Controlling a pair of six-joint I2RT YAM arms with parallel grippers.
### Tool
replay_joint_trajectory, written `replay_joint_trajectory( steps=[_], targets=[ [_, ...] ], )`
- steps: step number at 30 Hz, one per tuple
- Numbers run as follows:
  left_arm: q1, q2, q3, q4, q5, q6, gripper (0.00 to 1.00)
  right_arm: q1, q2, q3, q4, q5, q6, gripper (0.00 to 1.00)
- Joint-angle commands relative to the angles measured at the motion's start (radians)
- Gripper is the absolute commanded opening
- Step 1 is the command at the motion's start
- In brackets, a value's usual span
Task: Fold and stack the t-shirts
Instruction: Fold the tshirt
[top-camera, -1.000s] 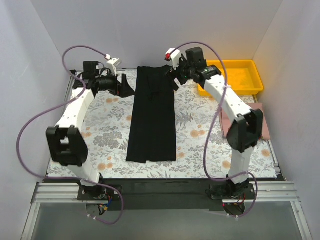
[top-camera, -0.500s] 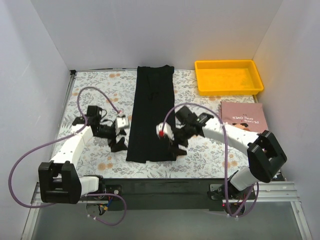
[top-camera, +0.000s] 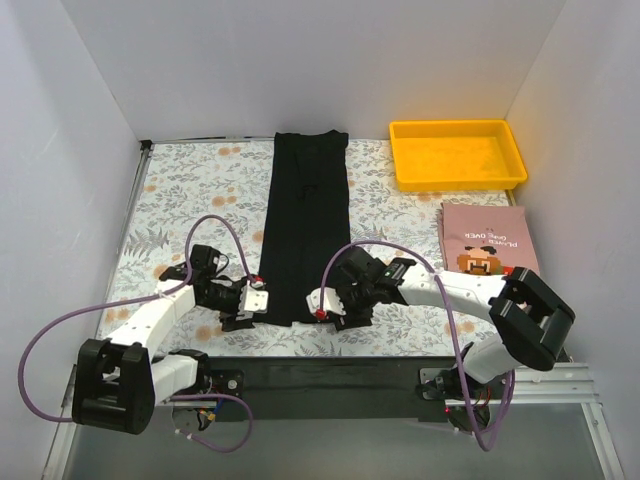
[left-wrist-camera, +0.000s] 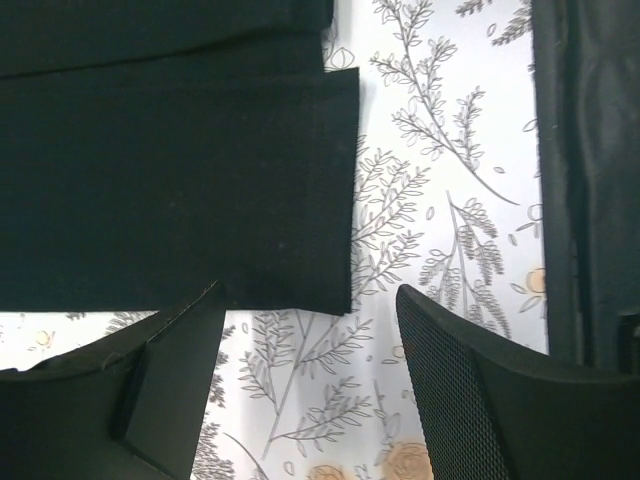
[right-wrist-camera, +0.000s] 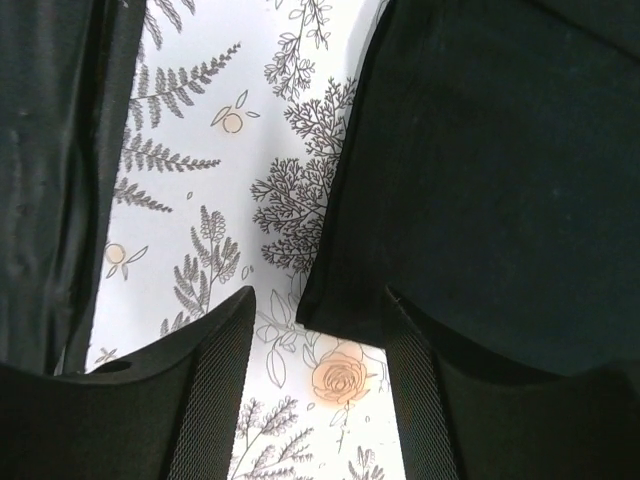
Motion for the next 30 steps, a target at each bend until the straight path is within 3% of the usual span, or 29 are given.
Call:
replay_joint_trajectory(
  steps=[1,5,10,15,19,22,30],
  targets=[
    [-0.025,0.009,-0.015,0.083,-0.014,0.051,0.67,0.011,0.031,-0.020,0.068,0.026,-0.032,0.58],
    [-0.082,0.048,-0.037,0.149,-0.045,0.023,0.67,0.022,0.058,-0.036,0.096,0.051,-0.037,0.57],
    [-0.129,0.071,-0.058,0.186,-0.081,0.021,0.57,0.029,0.075,-0.057,0.117,0.071,-0.045,0.55],
    [-0.169,0.112,-0.061,0.228,-0.114,-0.017,0.44,0.043,0.107,-0.082,0.145,0.111,-0.054,0.38],
    [-0.180,0.148,-0.038,0.223,-0.132,-0.049,0.15,0.048,0.120,-0.099,0.149,0.135,-0.037,0.20],
    [-0.192,0.114,-0.035,0.194,-0.114,-0.057,0.00,0.065,0.098,-0.096,0.131,0.150,-0.008,0.05],
    [-0.292,-0.081,0.001,0.033,-0.066,-0.129,0.00,0.152,-0.075,-0.030,-0.004,0.074,0.090,0.01]
  ],
)
